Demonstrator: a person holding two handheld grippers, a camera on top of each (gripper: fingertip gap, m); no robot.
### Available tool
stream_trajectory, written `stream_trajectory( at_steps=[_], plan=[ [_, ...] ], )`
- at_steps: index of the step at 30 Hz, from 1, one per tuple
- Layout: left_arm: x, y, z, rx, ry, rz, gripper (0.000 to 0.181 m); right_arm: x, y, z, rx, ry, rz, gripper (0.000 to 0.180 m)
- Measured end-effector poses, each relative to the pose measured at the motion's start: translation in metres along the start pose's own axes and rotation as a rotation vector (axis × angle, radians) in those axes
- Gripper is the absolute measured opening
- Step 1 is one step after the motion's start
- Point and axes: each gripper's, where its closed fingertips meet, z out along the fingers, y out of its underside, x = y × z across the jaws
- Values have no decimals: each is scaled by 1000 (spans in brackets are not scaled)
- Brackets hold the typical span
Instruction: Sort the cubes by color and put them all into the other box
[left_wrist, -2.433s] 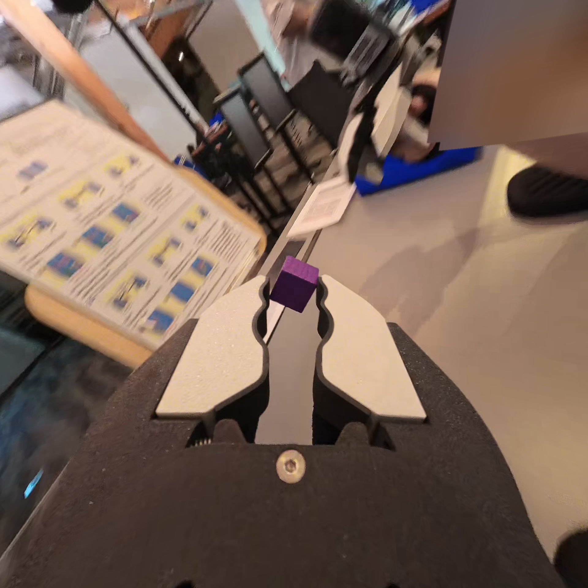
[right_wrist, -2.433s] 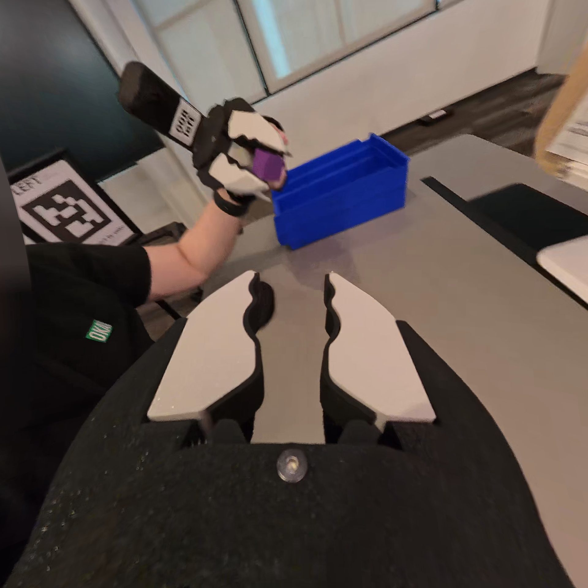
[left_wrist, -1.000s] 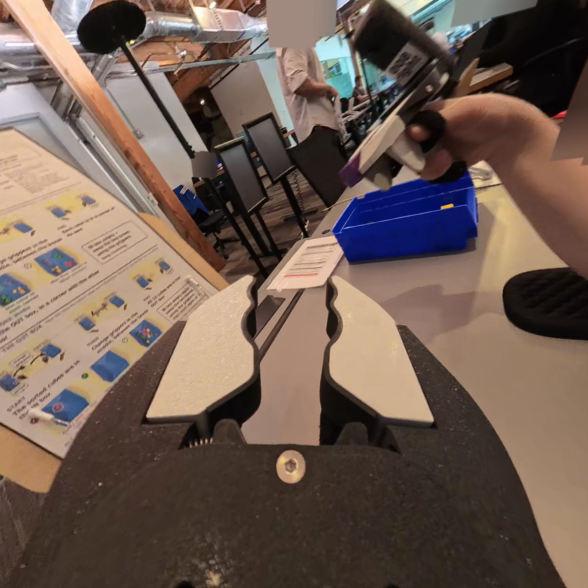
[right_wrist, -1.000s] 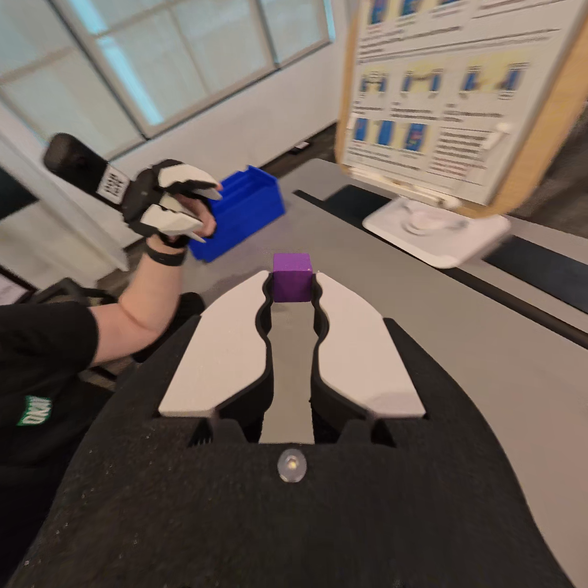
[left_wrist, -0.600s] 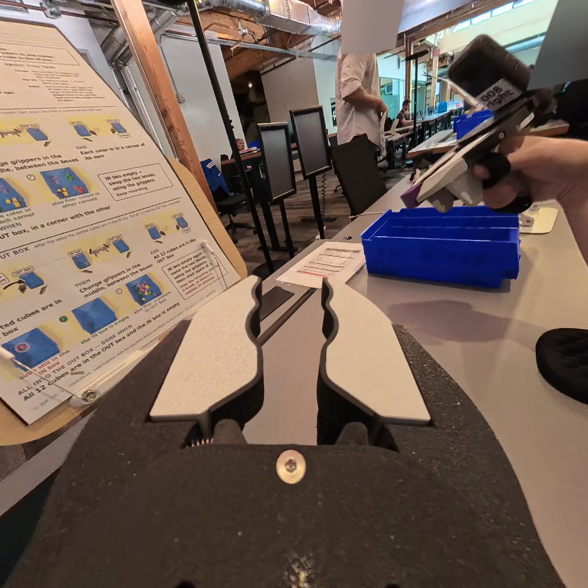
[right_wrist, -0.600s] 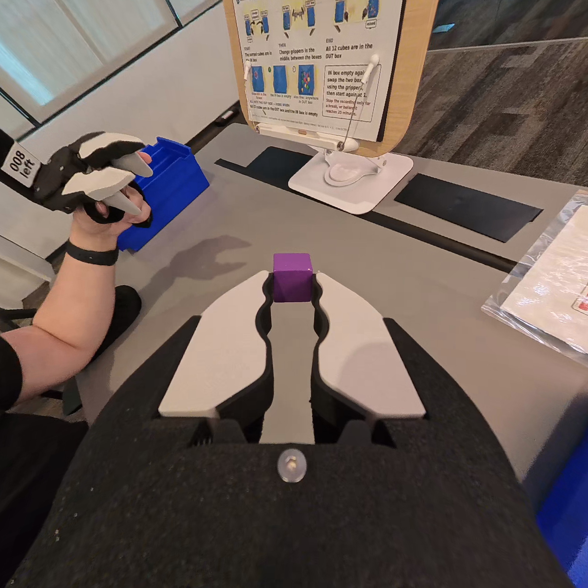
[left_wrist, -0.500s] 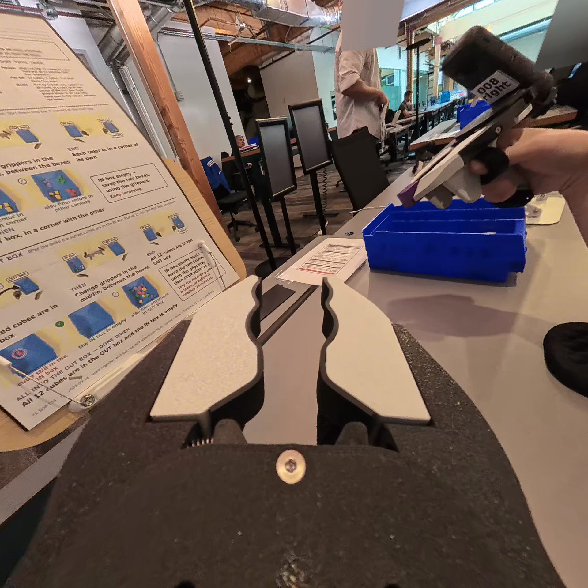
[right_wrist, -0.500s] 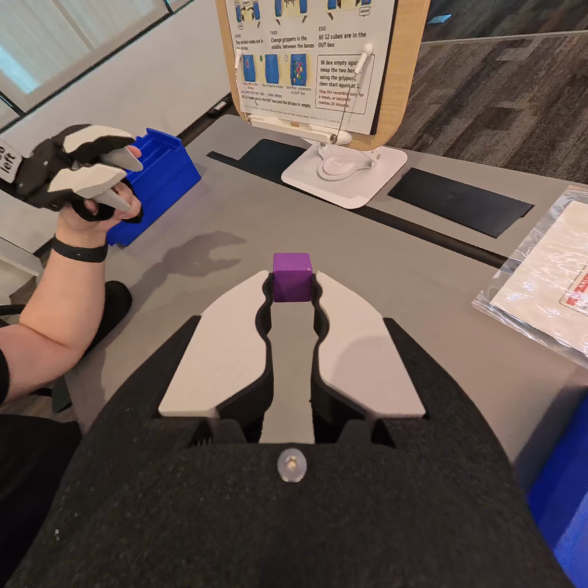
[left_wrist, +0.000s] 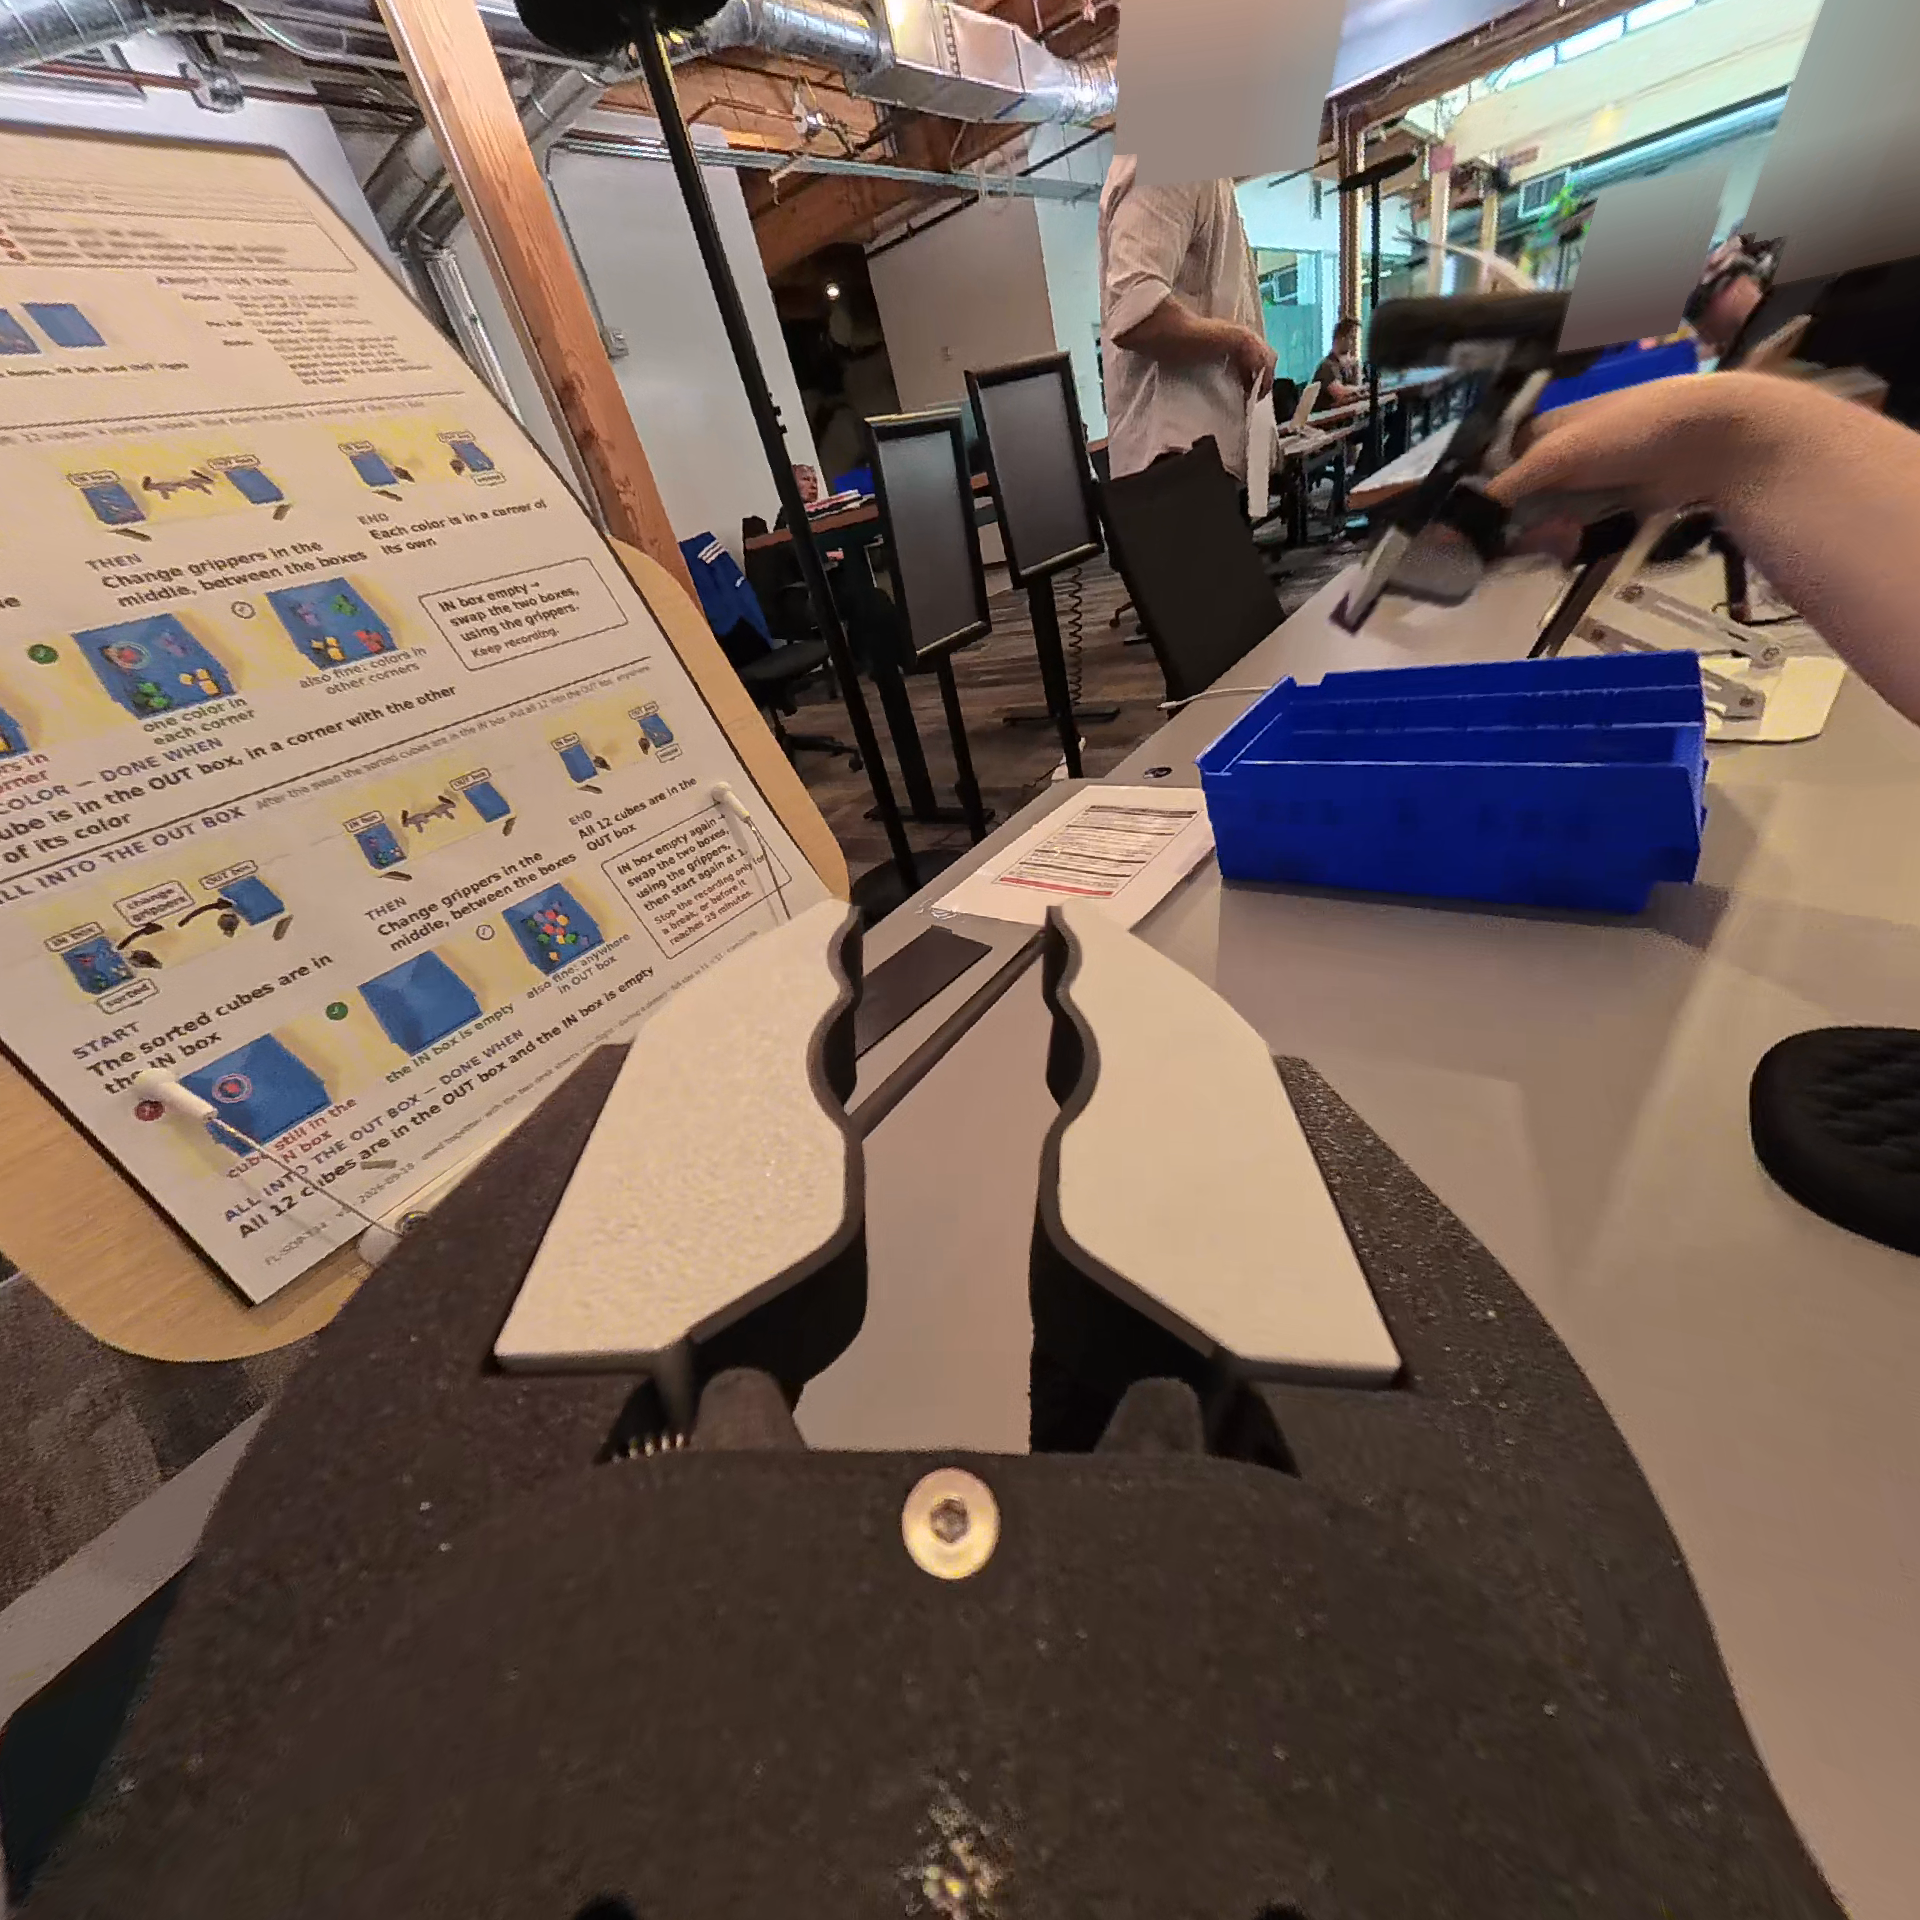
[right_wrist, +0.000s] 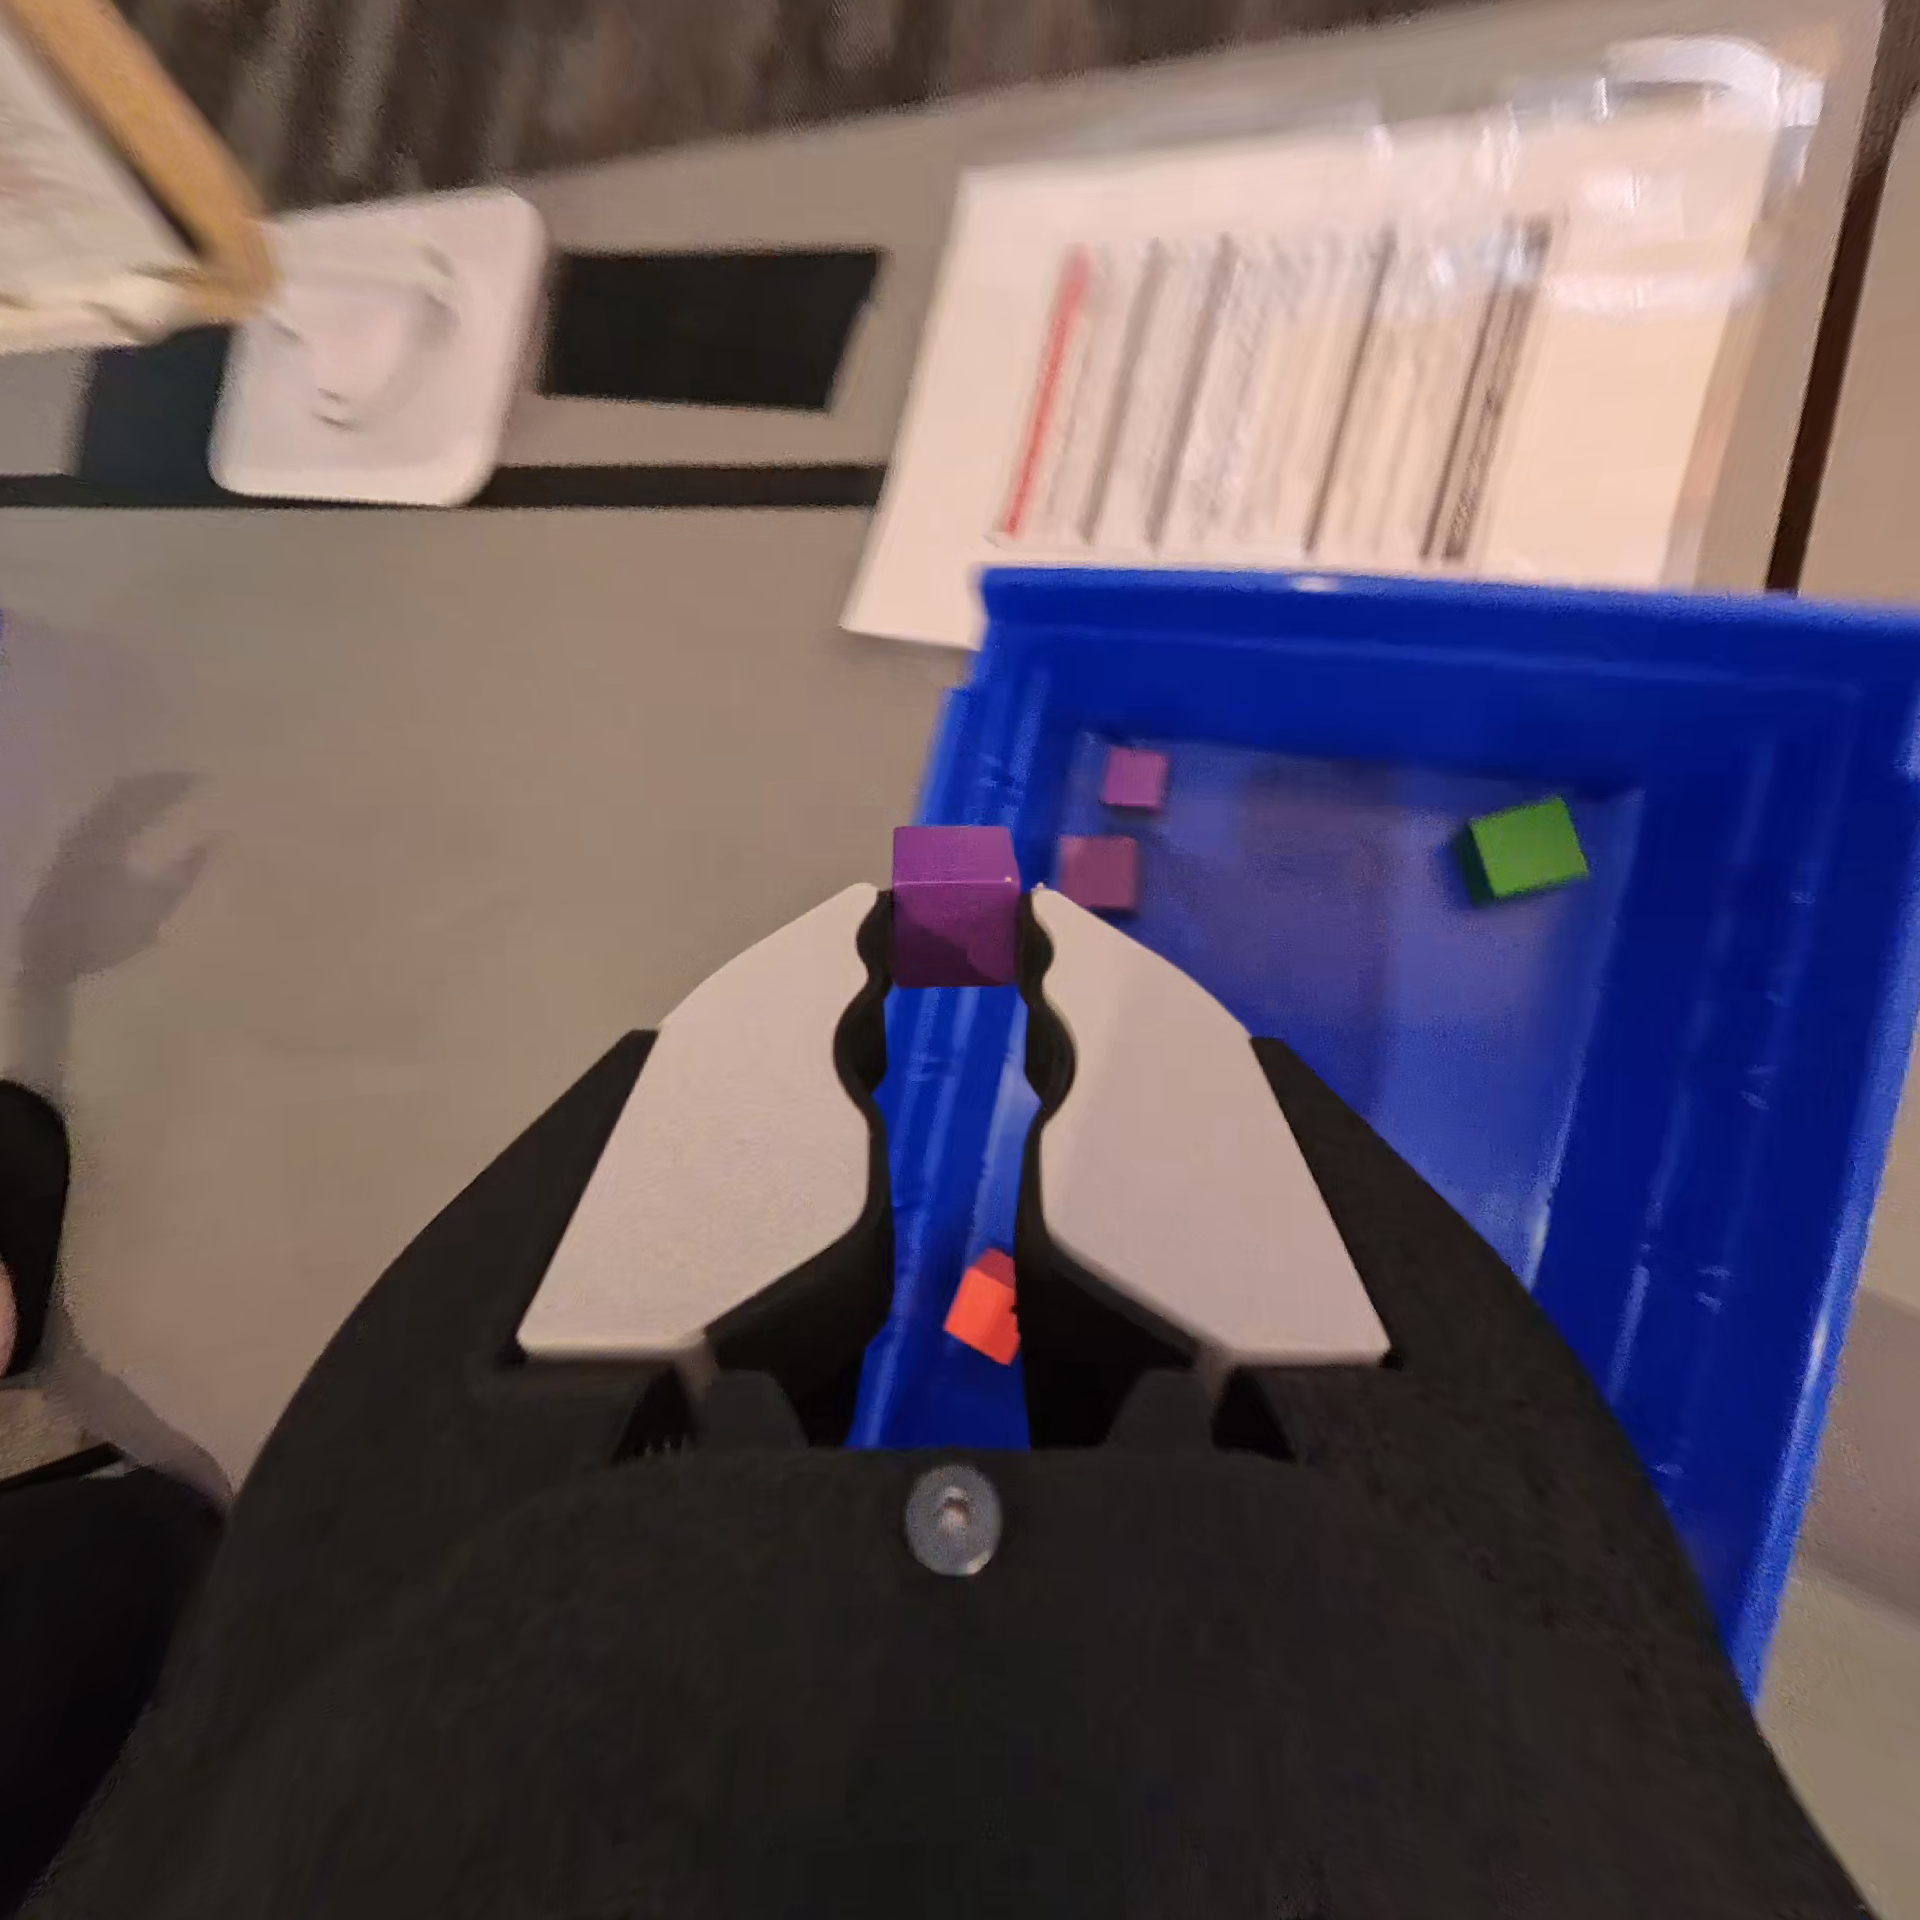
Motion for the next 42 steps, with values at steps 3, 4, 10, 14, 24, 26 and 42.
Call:
stream_trajectory(
  at_steps=[3, 4, 10, 14, 24, 26, 42],
  plan=[
    [4, 2, 0, -33, 9, 9, 37, 41, 18, 42, -155, 46, 82, 21],
    [5, 3, 0, -40, 12, 14, 37, 48, 29, 56, -222, 50, 94, 22],
    [12, 6, 2, -75, 20, 43, 38, 68, 52, 105, -366, 74, 110, 22],
    [13, 4, 2, -80, 16, 55, 38, 72, 52, 117, -383, 102, 83, 22],
    [14, 8, 5, -107, 13, 74, 39, 75, 54, 130, -417, 132, 45, 23],
    [14, 10, 5, -118, 12, 77, 39, 73, 53, 132, -399, 110, 67, 23],
    [6, 0, -2, -108, -30, 89, 39, -15, -27, 3, 40, 146, -59, 30]
  ],
)
